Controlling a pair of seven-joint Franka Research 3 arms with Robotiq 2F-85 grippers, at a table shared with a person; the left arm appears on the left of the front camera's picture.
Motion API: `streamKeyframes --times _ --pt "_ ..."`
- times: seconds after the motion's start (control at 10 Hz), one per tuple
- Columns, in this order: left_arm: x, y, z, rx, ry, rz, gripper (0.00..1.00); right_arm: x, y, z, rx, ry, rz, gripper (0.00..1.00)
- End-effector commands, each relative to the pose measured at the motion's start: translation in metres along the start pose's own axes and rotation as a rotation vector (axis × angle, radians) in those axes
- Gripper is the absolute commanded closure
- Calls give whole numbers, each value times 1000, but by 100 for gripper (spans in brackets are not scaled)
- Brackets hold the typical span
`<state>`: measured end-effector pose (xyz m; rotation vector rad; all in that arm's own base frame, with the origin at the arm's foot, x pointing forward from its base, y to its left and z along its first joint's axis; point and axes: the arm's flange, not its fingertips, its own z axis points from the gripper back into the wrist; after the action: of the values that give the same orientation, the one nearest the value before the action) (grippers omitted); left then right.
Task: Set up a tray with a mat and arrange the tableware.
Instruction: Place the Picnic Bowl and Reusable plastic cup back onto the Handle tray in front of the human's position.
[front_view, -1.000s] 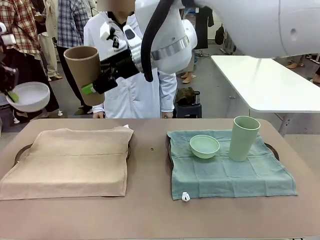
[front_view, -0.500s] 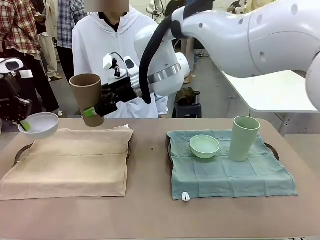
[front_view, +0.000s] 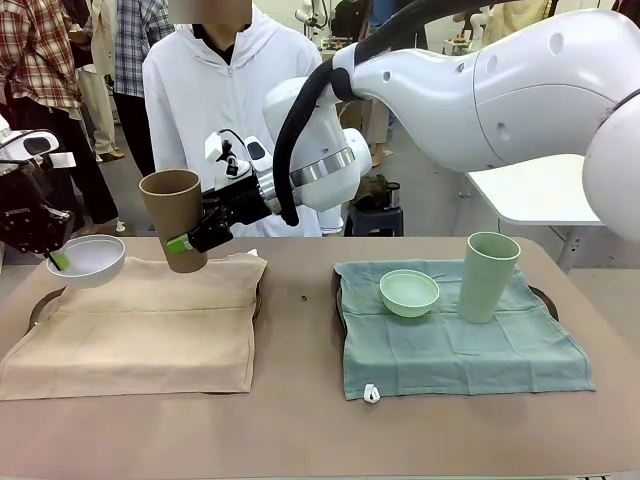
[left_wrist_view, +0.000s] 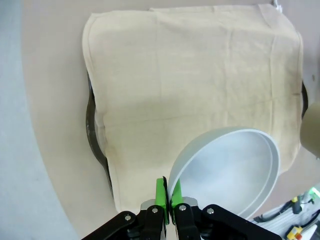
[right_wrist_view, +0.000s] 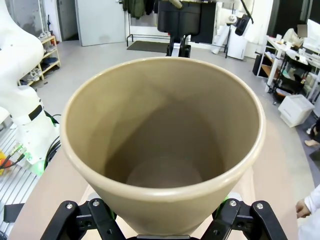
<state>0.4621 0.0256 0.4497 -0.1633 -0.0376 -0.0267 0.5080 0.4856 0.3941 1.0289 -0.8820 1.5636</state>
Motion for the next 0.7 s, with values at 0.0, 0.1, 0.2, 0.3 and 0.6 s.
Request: streamKeyframes --times 0.0,0.1,0.2,0.3,0.6 --pt "-2 0 3 0 6 -1 96 4 2 4 -4 0 5 17" --pt "0 0 0 0 0 0 96 0 0 0 0 0 0 17" --pt "5 3 -9 -4 0 8 96 -17 -3 0 5 -36 -4 17" --pt "8 4 -20 -29 -13 10 96 -32 -5 -6 7 -38 -4 17" --pt "12 8 -54 -63 -30 28 96 -69 -9 -27 26 -59 -43 17"
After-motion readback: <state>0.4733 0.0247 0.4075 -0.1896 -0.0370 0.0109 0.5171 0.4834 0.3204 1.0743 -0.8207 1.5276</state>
